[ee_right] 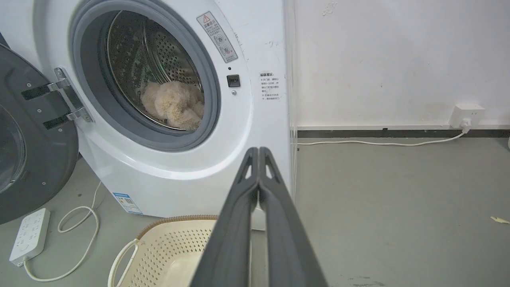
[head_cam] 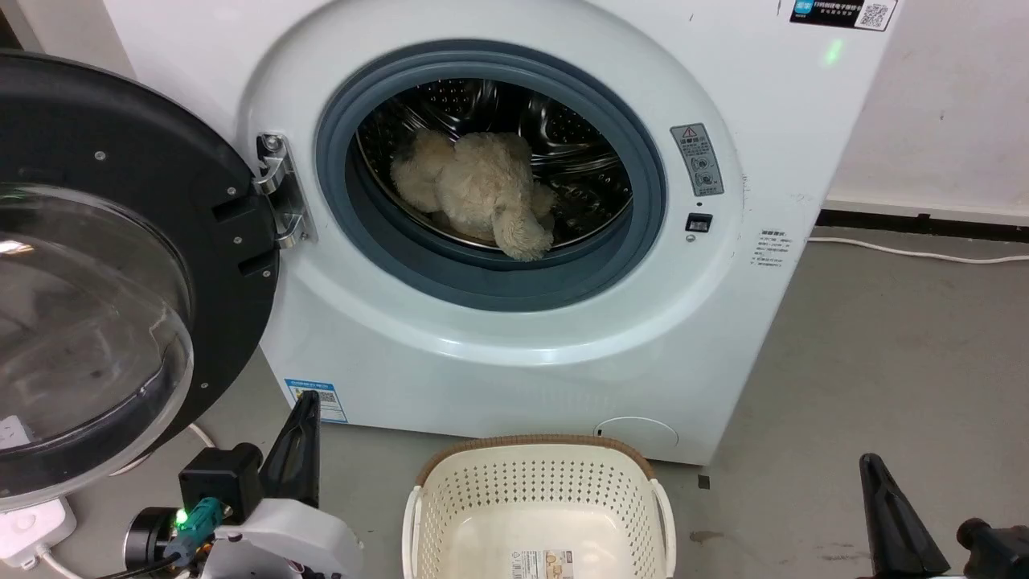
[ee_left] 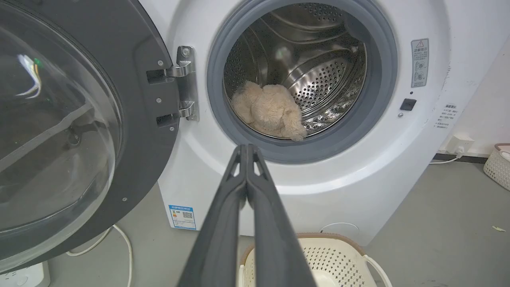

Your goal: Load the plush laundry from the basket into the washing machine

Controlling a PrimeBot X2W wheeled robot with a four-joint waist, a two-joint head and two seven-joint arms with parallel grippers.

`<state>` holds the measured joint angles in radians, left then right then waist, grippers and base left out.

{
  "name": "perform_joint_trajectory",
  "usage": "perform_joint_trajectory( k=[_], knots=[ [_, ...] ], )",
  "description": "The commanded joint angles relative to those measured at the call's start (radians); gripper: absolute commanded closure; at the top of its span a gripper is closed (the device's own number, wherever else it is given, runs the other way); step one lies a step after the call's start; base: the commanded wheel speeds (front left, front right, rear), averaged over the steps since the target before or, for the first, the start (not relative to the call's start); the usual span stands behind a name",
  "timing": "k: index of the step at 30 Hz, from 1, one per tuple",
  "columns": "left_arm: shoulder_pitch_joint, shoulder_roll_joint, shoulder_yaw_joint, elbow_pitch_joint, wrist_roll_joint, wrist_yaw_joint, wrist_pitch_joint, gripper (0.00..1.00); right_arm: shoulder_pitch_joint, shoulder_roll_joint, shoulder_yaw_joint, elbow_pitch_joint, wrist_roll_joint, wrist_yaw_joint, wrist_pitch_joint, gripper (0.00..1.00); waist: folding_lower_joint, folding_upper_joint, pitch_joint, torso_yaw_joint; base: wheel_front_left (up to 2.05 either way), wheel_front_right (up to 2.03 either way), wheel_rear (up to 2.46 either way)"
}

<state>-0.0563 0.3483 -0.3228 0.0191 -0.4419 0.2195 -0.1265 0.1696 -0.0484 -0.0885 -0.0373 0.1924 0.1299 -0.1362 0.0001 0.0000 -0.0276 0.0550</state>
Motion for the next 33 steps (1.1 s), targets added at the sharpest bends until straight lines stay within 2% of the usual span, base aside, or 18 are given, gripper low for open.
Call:
perform_joint_trajectory(
  k=[1,33],
  knots=[
    [0.012,-0.013,0.014,-0.003,0.019,-0.008,0.005,1.00,-0.021,0.000,0.004,0.004,-0.014,0.000,0.005,1.00,0.0000,0.0000,0.001,-0.001,0.00,0.00,0.00],
    [0.028,-0.112,0.121,-0.009,0.166,-0.082,0.047,1.00,-0.073,-0.001,0.033,0.016,-0.076,0.000,0.051,1.00,-0.0001,0.0000,0.010,-0.020,0.00,0.00,0.00]
  ],
)
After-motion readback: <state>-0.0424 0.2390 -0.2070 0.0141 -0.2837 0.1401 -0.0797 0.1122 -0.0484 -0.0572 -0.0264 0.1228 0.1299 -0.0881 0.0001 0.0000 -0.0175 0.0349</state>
